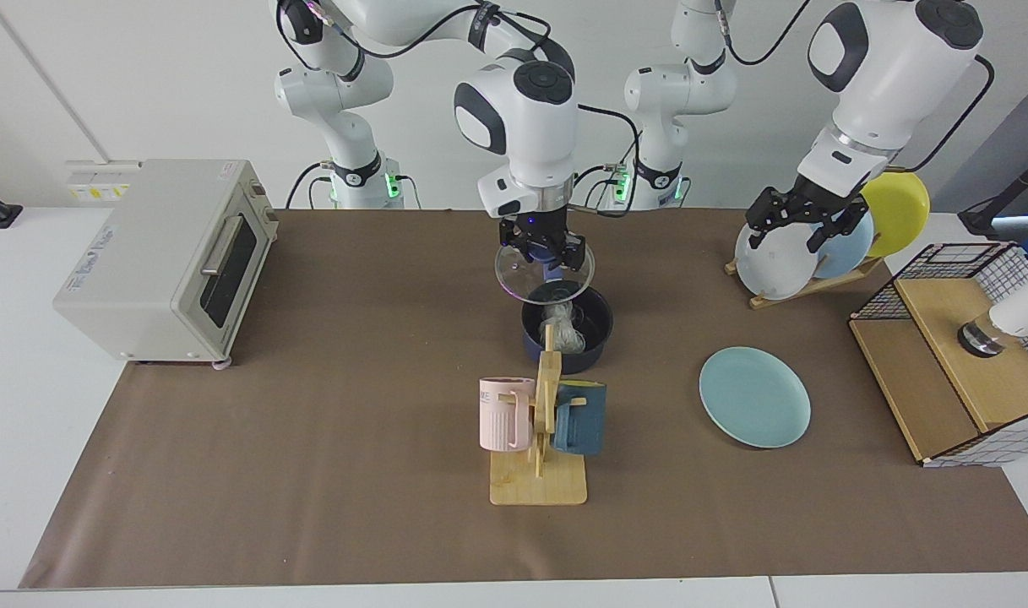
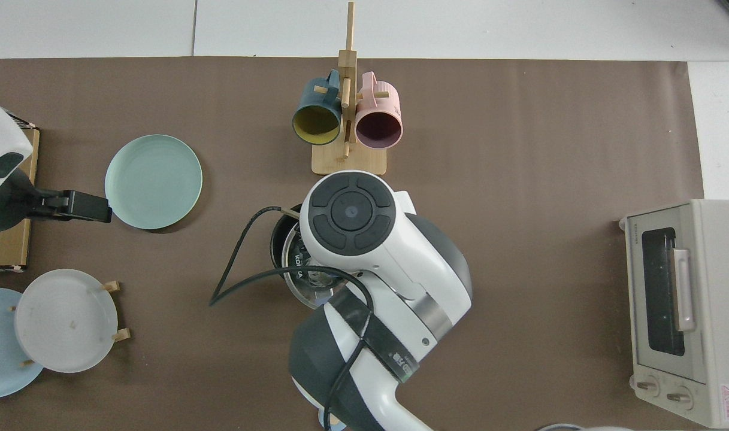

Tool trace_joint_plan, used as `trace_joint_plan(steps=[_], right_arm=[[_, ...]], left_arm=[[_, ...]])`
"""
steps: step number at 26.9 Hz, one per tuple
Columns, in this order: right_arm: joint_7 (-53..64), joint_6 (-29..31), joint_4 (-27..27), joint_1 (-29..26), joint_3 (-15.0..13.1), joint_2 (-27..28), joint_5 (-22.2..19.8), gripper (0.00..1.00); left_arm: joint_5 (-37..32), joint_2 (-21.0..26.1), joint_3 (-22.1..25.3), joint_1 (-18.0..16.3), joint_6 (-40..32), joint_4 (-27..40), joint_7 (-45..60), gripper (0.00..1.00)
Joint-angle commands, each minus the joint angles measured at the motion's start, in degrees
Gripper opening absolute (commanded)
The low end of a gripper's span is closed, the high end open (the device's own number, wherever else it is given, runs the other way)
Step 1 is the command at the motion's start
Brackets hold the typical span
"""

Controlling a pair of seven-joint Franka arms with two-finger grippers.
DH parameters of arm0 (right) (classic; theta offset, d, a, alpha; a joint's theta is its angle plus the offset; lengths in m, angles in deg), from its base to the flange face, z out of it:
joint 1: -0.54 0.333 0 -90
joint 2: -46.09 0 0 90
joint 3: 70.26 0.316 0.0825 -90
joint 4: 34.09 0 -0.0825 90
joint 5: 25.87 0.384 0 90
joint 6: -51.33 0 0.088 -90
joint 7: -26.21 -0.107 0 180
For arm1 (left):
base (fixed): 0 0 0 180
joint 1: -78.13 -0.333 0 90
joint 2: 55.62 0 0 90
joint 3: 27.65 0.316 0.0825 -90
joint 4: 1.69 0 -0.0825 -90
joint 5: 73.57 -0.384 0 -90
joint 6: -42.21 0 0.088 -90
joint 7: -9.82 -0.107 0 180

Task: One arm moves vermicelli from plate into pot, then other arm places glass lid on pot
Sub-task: 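Lower the glass lid onto the saucepan with the right gripper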

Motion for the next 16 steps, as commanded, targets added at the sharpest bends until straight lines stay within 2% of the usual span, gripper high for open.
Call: trace_joint_plan(steps=[1, 5, 10, 16], right_arm=[[-5.3, -2.5, -10.4, 2.9, -0.1, 8.2, -1.9, 0.00], [-7.5, -1.8, -12.8, 3.8, -0.1, 11.2, -3.4, 0.00], [-7.7, -0.1, -13.6, 4.1, -0.2, 13.1, -4.1, 0.00], [-9.0, 3.1, -13.7, 4.8, -0.3, 15.2, -5.4, 0.00]], left_arm=[[-1.4, -0.7, 0.2, 0.1, -0.8, 0.6, -0.3, 1.00], [-1.4, -0.7, 0.2, 0.1, -1.0, 0.7, -0.4, 1.00], [-3.3, -1.2, 0.1, 0.4, -4.8, 0.7, -0.6, 1.00], [-3.1, -1.2, 0.3, 0.1, -4.3, 0.8, 1.1, 1.00]])
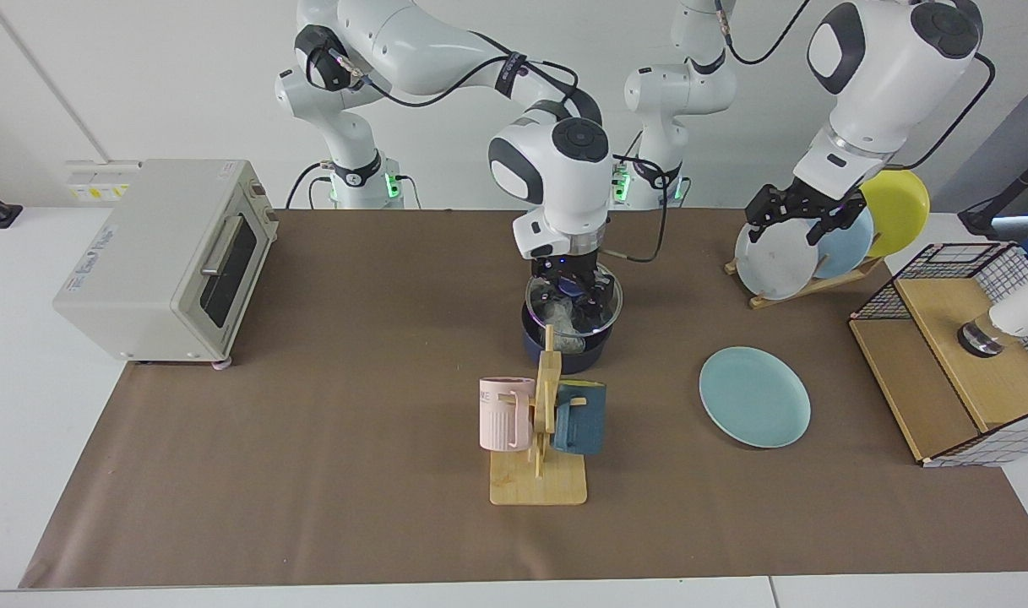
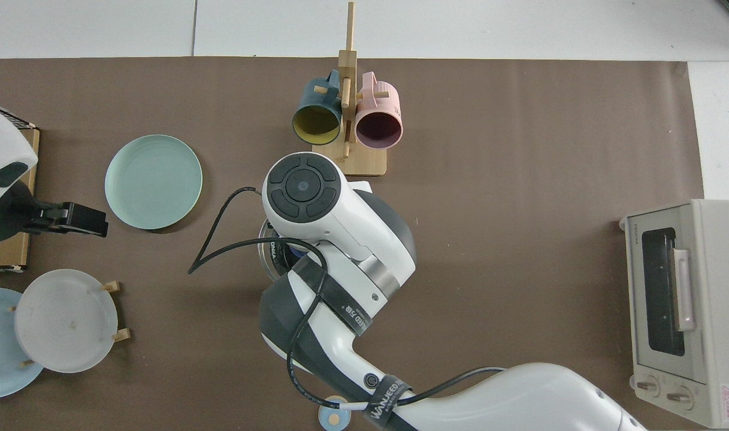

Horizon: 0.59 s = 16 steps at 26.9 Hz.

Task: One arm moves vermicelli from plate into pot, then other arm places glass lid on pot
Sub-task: 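Lower the glass lid onto the saucepan with the right gripper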

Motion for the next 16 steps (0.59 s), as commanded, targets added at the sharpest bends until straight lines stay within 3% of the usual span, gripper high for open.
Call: trace_joint_plan(steps=[1, 6, 16], right_arm=[[-2.7, 1.9, -2.8, 1.1, -0.1, 2.7, -2.1, 0.00], [-2.8, 2.4, -2.7, 1.2, -0.2, 3.3, -2.4, 0.00], [-2.8, 2.7, -1.9, 1.7, 0.2, 3.9, -5.5, 0.00]], left_arm=[[-1.1, -1.2, 0.3, 0.1, -0.3, 0.8, 1.9, 1.00], [-1.1, -1.2, 0.2, 0.3, 0.0, 0.9, 6.9, 1.00], [-1.2, -1.2, 0.2, 0.1, 0.0, 0.9, 5.8, 1.00]])
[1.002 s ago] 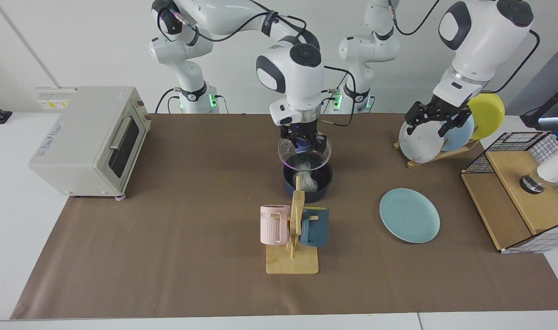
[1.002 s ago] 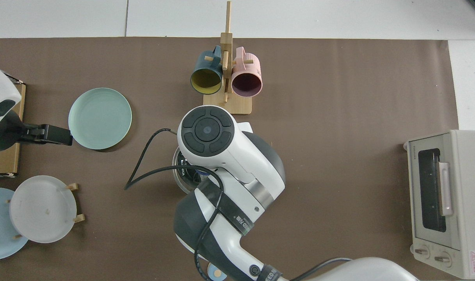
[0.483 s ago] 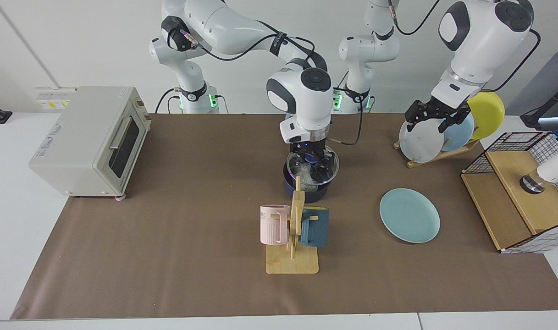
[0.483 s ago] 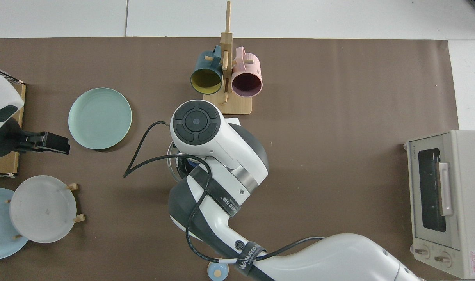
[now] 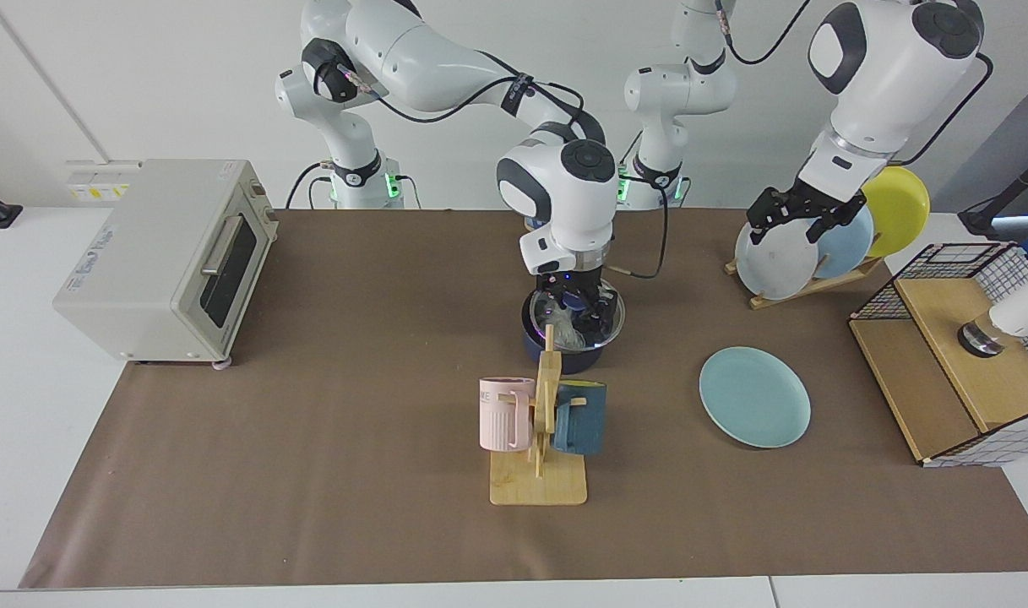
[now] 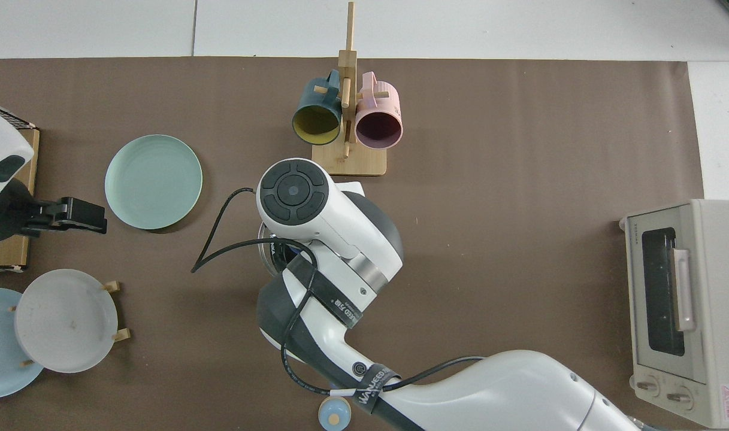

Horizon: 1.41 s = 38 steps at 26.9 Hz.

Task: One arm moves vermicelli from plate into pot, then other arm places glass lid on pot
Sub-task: 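Lower the glass lid onto the saucepan with the right gripper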

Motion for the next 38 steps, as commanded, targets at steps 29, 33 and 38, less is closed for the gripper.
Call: trace_joint_plan(steps=[29, 33, 38], right_arm=[[-2.0, -0.3, 1.1, 0.7, 0.5, 0.6, -6.9, 0.00], [-2.1, 0.0, 1.6, 0.4, 0.5, 0.6, -6.5, 0.00], [-2.1, 0.5, 2.9, -0.1, 0.6, 0.3, -6.0, 0.00]], left_arm=[[-1.2, -1.3, -0.7, 0.6, -0.4, 0.2, 1.4, 1.00], [-1.2, -1.3, -0.7, 0.6, -0.4, 0.2, 1.4, 1.00], [-1.2, -1.3, -0.7, 0.6, -0.4, 0.2, 1.4, 1.00]])
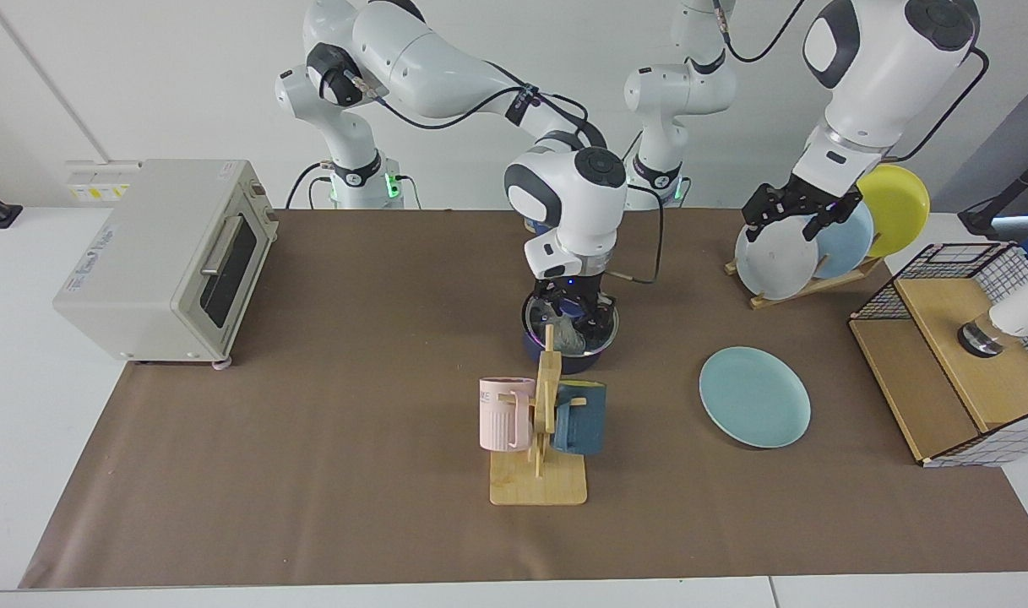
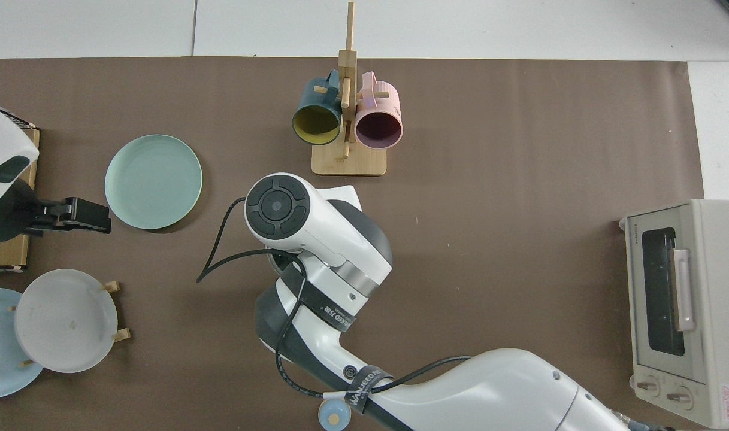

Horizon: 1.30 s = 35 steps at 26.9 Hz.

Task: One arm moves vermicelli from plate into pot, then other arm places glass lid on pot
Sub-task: 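Lower the glass lid onto the saucepan with the right gripper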

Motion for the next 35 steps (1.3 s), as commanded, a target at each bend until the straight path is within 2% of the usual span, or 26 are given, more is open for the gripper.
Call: trace_joint_plan(steps=[1, 24, 27, 35], right_arm=[[-2.0, 0.6, 2.8, -1.1, 0.6, -1.0, -0.9, 0.00], [-3.0, 0.6, 4.3, -1.1, 0.7, -1.3, 0.4, 0.00], [-3.5, 0.8, 4.3, -1.2, 0.7, -1.3, 2.0, 0.00], [-3.4, 0.8, 4.5, -1.4, 0.7, -1.3, 2.2, 0.00]], left_arm=[[-1.1, -0.8, 0.1, 0.5, -0.4, 0.3, 0.9, 1.00], [-1.1, -0.7, 0.1, 0.1, -0.4, 0.3, 0.9, 1.00], [-1.1, -0.8, 0.1, 0.2, -0.4, 0.3, 0.9, 1.00], [-1.1, -0.8, 0.0, 0.4, -0.4, 0.3, 0.9, 1.00]])
